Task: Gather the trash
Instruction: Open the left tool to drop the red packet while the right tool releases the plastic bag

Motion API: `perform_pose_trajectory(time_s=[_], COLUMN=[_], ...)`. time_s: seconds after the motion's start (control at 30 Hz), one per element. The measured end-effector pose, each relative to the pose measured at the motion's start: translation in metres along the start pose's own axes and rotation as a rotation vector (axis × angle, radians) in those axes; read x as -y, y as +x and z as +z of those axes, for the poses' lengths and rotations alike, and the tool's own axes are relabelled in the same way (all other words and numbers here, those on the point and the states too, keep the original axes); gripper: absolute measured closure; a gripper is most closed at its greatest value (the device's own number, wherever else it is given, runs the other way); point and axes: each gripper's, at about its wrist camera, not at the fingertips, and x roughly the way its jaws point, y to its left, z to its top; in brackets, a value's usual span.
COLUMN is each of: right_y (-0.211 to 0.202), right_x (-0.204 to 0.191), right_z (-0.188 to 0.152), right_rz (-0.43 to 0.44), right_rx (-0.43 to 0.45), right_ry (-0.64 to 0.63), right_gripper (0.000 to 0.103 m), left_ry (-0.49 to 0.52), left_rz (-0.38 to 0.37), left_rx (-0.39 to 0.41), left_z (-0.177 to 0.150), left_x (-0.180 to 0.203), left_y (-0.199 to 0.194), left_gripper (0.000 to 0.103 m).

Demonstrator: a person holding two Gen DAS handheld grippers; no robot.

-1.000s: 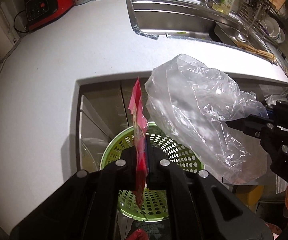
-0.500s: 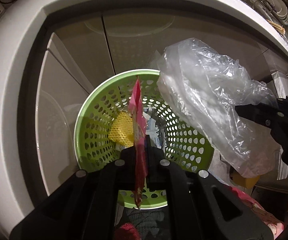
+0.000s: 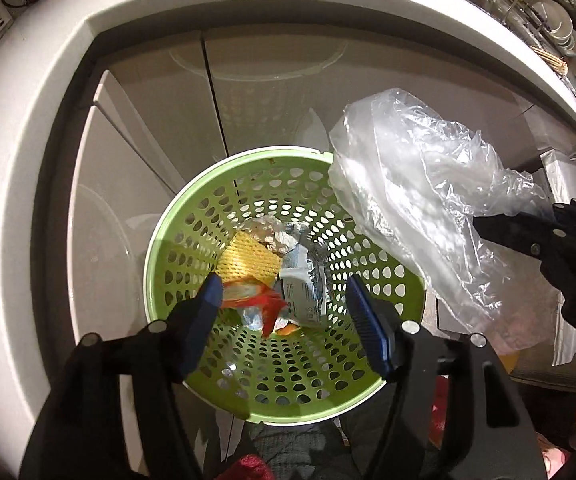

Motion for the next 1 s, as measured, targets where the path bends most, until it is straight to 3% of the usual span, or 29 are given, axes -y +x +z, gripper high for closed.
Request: perform_pose_trajectory(time_s=[0.13,0.27,0.4,0.6,0.63,0.77,0.83,1.0], right_y=[-0.003,-0.003,0.004,0.019,0.021,0.034,0.038,0.041], right_x=[0.003,0.004,-0.003,-0.026,-0.029,-0.039,-0.042,-0.043], right_z=[0.003,0.006,0.005,-0.001,-0.002,-0.007,-0.010,-0.011], right_rz=[-0.008,-0.015,-0.012,-0.016,-0.016,-0.018,-0.034,-0.036], right_rx=[0.012,0.017,0.008,-0.007,-0.010,-0.047,-0.058,-0.080], right_ry=[0.001,-0.001,-0.028,-0.132,-0.141,-0.179,-0.200,-0.191], right_gripper=[0.086,0.086,0.086,0.086,0.083,0.038,0.026,0.015], left_ry=[-0.014,-0.051,-0.085,-0.145,-0.150,-0.170,-0.176,-0.186], left_rz=[0.010,0.051,0.077,0.079,0.080,0.085,0.083,0.084], left_rx=[0.037,0.141,0.225,0.274,0.277,0.273,0.265,0.251], left_z=[0.005,0.013,0.017,0.017,0.018,0.012,0.014,0.014], left_x=[-0.001,-0.005,-0.014,-0.028,-0.030,-0.037,-0.039,-0.045], left_y=[-0.020,-0.061,-0.096,-0.120,-0.122,-0.124,-0.122,-0.118], left_gripper=[0.038,0.023,0.018,0.013,0.013,0.013,0.013,0.013])
